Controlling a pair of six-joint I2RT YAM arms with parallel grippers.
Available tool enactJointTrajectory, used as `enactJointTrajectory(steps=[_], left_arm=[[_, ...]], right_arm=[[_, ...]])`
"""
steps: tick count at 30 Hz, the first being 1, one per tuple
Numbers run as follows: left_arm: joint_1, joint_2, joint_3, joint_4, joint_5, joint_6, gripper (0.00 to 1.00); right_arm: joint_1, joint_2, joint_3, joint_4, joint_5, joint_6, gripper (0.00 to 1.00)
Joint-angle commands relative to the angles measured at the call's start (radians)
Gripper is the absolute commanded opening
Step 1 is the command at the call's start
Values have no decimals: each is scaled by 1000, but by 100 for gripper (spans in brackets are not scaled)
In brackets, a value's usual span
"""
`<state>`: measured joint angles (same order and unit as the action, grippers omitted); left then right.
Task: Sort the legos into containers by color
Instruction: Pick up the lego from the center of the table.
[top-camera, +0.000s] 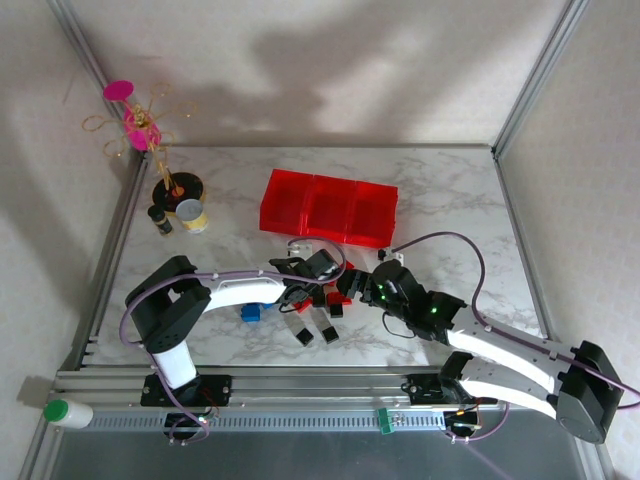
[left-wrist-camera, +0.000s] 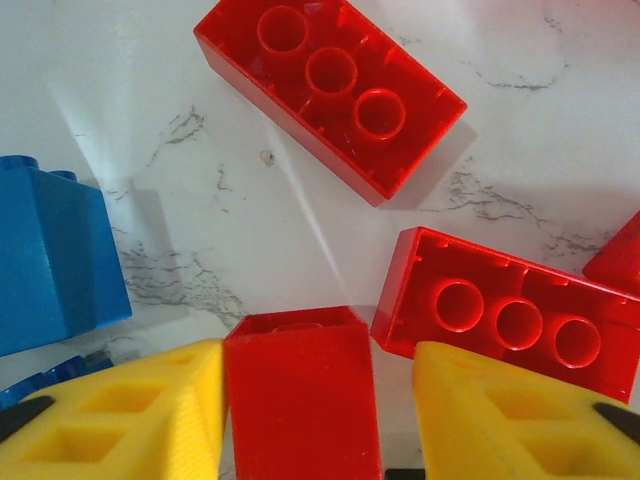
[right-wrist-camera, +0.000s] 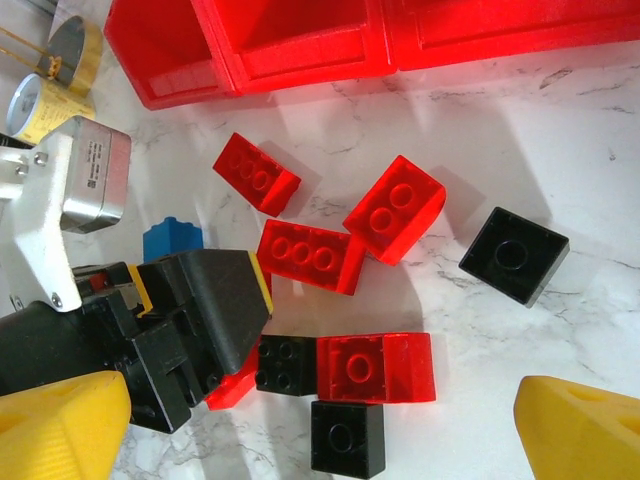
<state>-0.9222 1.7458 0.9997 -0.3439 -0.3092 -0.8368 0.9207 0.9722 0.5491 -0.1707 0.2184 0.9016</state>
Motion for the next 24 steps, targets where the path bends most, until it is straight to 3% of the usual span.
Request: enactJointTrajectory(steps=[1, 14, 24], left_arm=[[-7, 9, 12, -37, -29, 4, 47], [-7, -19, 18, -45, -42, 23, 35], [45, -138, 132, -119, -156, 117, 35]], right_arm=[[-4, 9, 22, 14, -11, -16, 99], [-8, 18, 31, 15, -14, -13, 99], [-9, 5, 78, 35, -3, -28, 99]])
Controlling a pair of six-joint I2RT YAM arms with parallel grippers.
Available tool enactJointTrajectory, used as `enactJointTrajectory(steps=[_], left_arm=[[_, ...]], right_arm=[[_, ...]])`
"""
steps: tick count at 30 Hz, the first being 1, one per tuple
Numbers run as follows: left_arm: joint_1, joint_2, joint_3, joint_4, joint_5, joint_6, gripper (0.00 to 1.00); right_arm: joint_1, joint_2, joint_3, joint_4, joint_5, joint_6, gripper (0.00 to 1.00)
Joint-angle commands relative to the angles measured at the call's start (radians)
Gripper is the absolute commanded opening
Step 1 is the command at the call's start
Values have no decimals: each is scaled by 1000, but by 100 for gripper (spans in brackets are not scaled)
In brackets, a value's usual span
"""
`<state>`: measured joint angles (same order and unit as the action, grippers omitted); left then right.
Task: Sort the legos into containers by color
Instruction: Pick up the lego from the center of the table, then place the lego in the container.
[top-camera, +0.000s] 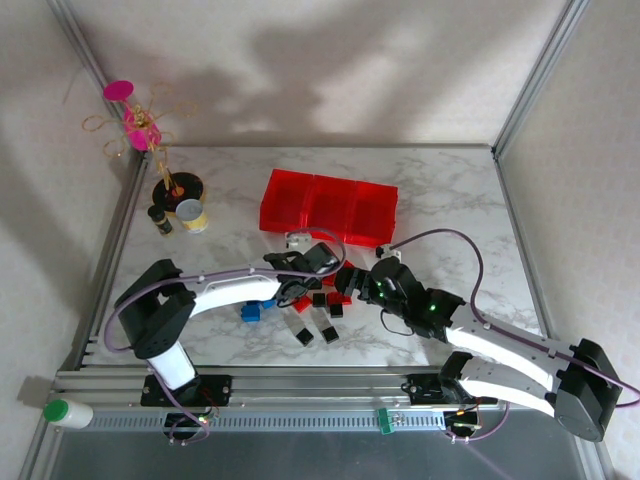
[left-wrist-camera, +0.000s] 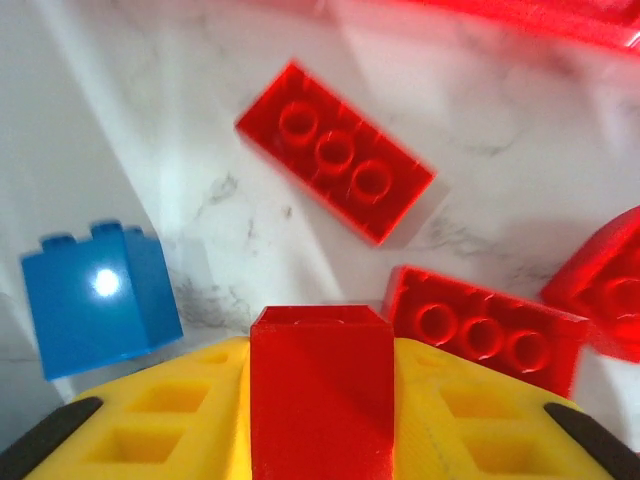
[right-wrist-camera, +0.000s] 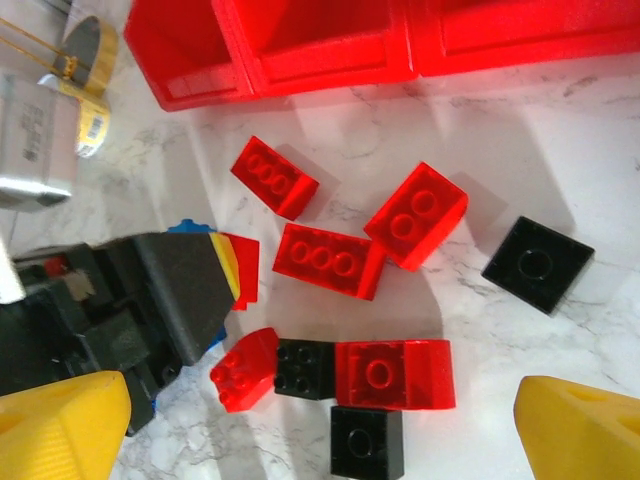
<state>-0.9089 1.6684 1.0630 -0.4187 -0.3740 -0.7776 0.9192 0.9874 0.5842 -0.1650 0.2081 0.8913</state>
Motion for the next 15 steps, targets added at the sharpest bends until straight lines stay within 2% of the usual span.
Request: enactJointTrajectory(steps=[1, 7, 15], left_arm=[[48, -65, 86, -46, -106, 77, 35], [194, -44, 179, 15, -96, 189, 35], [343, 153, 341, 140, -22, 296, 35]], right_arm=[[-8, -9, 48, 34, 12, -17, 99], [-20, 21, 74, 101, 49, -14, 99], [-62, 97, 82, 219, 18, -29, 99]])
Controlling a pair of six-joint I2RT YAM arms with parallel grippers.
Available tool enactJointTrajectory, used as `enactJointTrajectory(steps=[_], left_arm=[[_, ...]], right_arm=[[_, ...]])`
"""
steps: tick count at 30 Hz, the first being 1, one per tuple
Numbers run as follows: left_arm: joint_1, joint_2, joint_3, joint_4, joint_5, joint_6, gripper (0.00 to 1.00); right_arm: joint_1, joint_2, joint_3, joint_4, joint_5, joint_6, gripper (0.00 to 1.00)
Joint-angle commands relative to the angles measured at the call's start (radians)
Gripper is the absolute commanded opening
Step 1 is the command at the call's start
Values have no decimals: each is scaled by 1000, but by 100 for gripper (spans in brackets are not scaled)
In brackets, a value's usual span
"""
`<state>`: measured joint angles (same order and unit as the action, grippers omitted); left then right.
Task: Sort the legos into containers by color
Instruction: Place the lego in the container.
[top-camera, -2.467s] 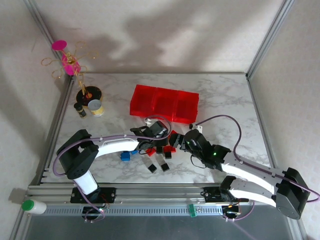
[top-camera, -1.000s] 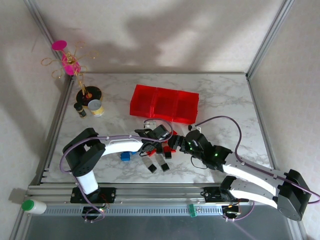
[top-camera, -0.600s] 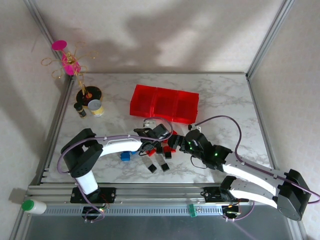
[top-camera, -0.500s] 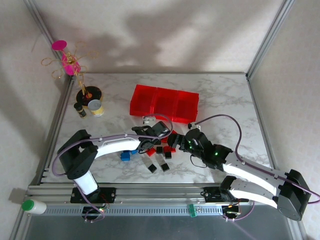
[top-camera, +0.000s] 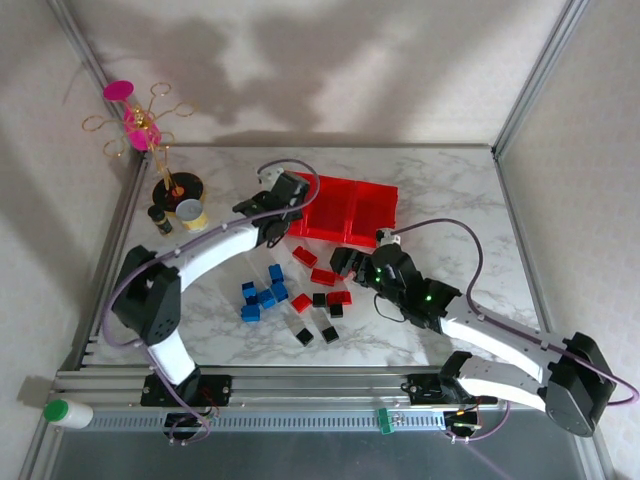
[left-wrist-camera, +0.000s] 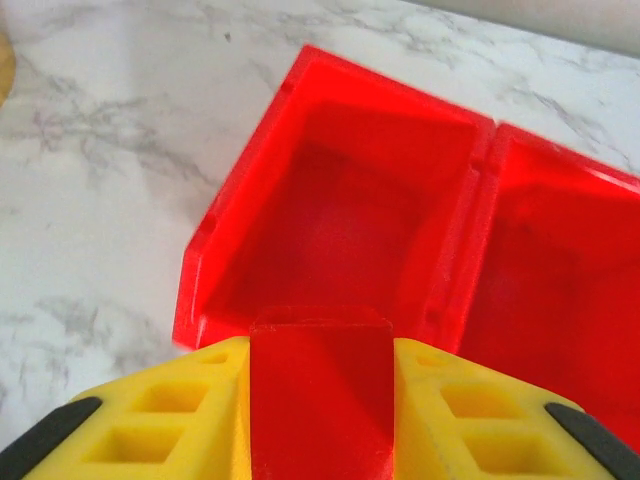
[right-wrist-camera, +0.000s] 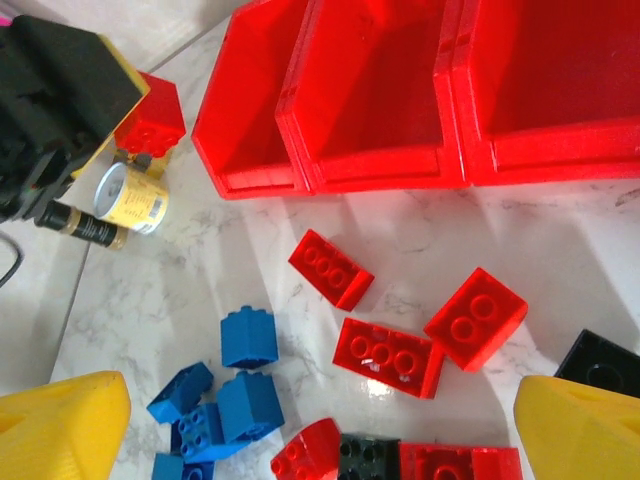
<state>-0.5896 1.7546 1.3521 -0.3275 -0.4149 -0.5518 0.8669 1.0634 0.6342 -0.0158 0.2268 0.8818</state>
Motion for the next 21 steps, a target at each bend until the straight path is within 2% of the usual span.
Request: enactJointTrajectory(steps=[1, 7, 12, 18, 21], left_arm=[[32, 95, 71, 65, 19, 83, 35], [84, 258, 197, 69, 48, 110, 35], [98, 336, 242, 77, 54, 146, 41], [102, 357, 253, 63, 85, 151, 49], [102, 342, 271, 31, 86, 148, 50]], right_arm=[[-10, 33, 33, 78, -4, -25, 99], [-18, 78, 32, 93, -29, -35, 99], [-27, 90, 37, 92, -40, -45, 99], [-45, 76, 39, 82, -44, -48, 99], [-51, 66, 42, 76, -38, -56, 99]])
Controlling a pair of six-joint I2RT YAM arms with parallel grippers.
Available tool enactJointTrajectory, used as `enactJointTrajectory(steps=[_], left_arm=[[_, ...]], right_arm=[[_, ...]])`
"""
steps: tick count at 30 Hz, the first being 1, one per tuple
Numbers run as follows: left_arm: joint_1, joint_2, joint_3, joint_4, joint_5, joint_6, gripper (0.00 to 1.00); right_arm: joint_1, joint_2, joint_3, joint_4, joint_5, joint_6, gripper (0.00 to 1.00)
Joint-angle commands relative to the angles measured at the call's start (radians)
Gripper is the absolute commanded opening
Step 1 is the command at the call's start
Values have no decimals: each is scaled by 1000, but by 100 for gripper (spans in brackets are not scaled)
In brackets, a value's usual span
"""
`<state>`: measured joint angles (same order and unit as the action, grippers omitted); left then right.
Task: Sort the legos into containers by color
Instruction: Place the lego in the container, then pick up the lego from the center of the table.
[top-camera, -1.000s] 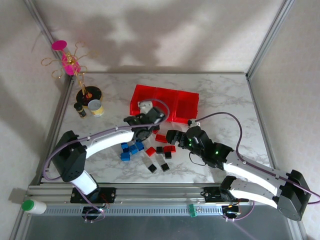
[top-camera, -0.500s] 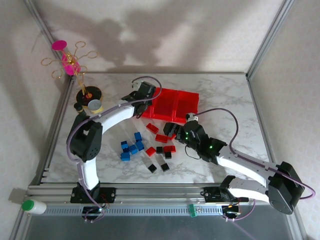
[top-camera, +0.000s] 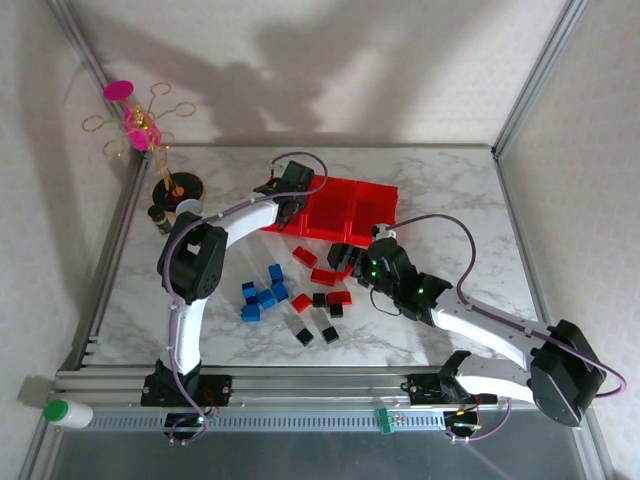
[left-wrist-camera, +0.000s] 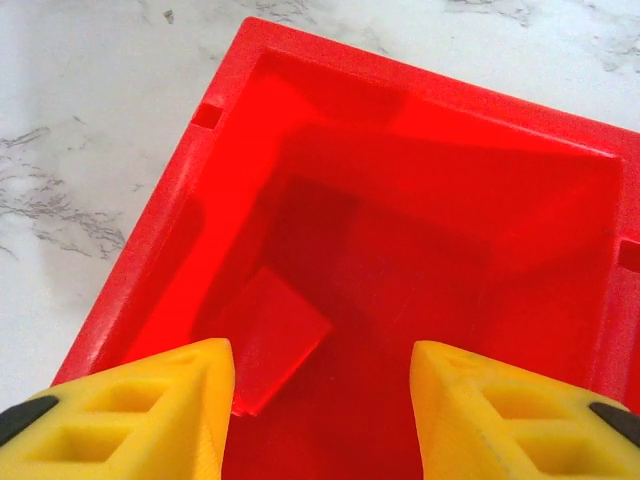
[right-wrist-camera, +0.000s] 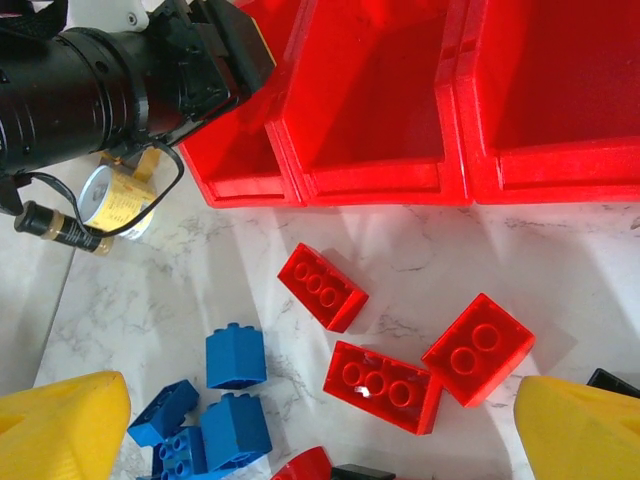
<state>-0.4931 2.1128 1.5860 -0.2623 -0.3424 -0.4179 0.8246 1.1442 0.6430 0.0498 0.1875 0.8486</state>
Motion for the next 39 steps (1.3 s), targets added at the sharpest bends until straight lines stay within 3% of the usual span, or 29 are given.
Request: enactJointTrajectory(steps=[1, 12, 17, 27, 39], left_arm=[[4, -32, 35, -40, 19, 13, 50], [-17, -352, -231, -31, 152, -73, 54], [-98, -455, -371, -42, 143, -138, 57], [-267, -443, -501, -45, 79, -367, 67], [-306, -359, -532, -7, 31, -554, 75]], right_arm=[[-12, -19, 34, 6, 3, -23, 99], [-40, -87, 9, -68, -47, -33, 99], [-45, -127, -39, -88, -95, -21, 99], [-66, -197, -132, -87, -176, -2, 99], [-166, -172, -129, -88, -282, -20, 99]])
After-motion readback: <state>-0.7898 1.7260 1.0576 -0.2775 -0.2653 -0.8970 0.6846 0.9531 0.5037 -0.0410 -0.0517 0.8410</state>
